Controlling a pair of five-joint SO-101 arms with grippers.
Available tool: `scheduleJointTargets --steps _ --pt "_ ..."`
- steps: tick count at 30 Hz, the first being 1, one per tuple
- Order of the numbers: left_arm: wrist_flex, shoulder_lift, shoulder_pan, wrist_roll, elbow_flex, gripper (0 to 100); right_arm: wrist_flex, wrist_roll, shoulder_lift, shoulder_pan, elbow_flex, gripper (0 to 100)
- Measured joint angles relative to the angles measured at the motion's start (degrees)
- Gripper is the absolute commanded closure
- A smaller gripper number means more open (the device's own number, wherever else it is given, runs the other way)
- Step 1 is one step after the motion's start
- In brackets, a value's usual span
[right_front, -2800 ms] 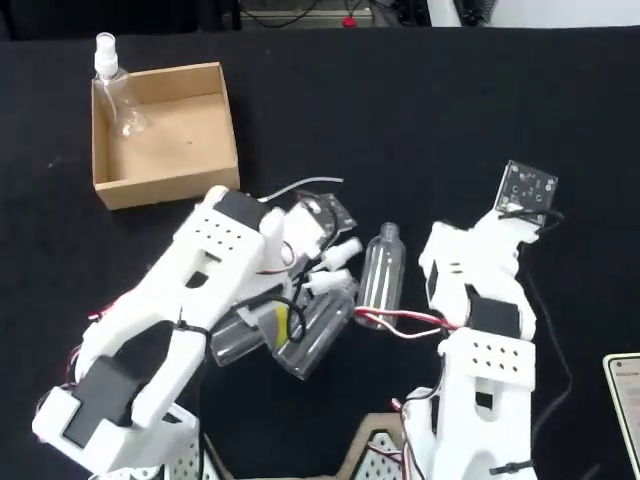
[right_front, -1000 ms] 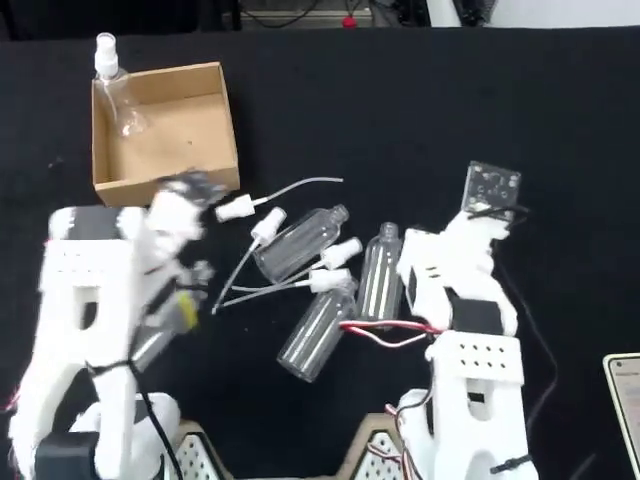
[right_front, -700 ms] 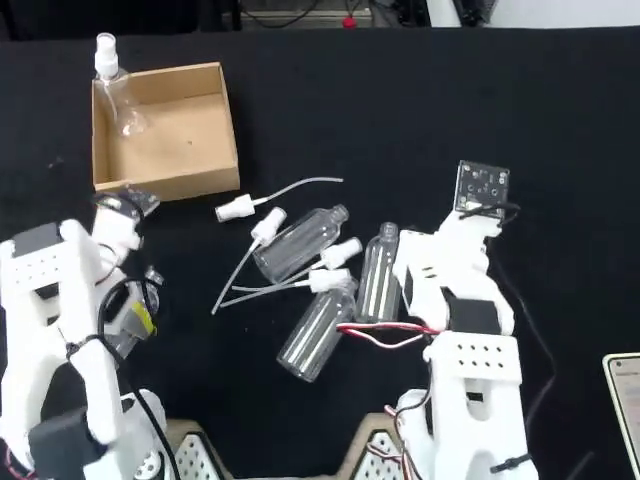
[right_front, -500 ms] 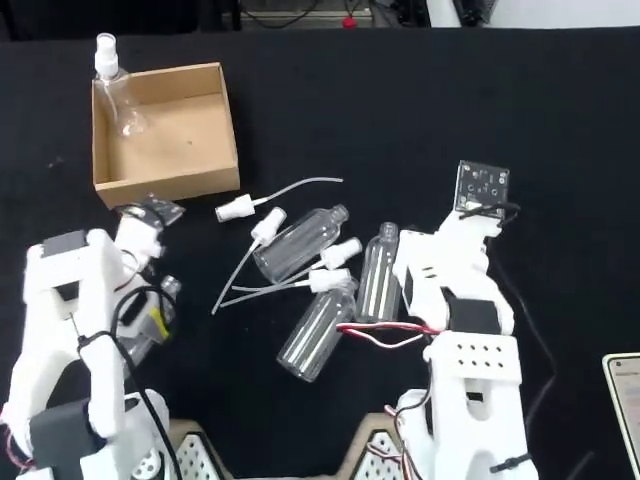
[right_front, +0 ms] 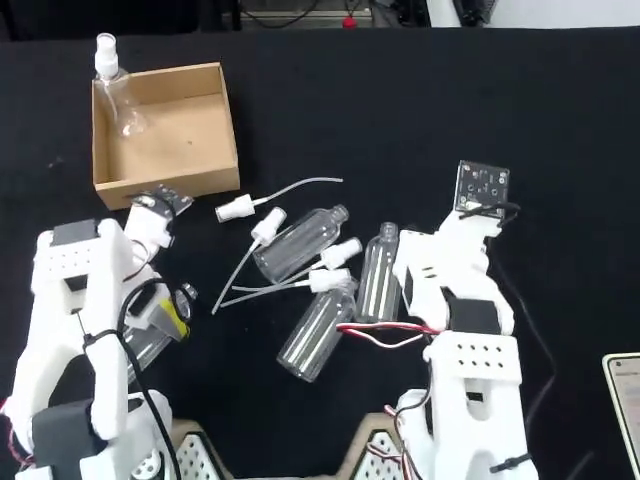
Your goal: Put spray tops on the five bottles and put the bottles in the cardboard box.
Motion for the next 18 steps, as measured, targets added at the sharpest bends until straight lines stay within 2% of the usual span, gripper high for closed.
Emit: scheduleJointTargets --steps 8,13,18 --pt "-0.44 0.53 3.96 -0.62 -0.53 68 0.0 0.0 0.0 0.0 0.0 88.5" --pt "-10.64 0.53 5.54 -0.62 5.01 68 0.0 0.0 0.0 0.0 0.0 88.5" --pt "-14.68 0.53 5.71 -0.7 8.53 68 0.0 0.0 0.0 0.0 0.97 88.5"
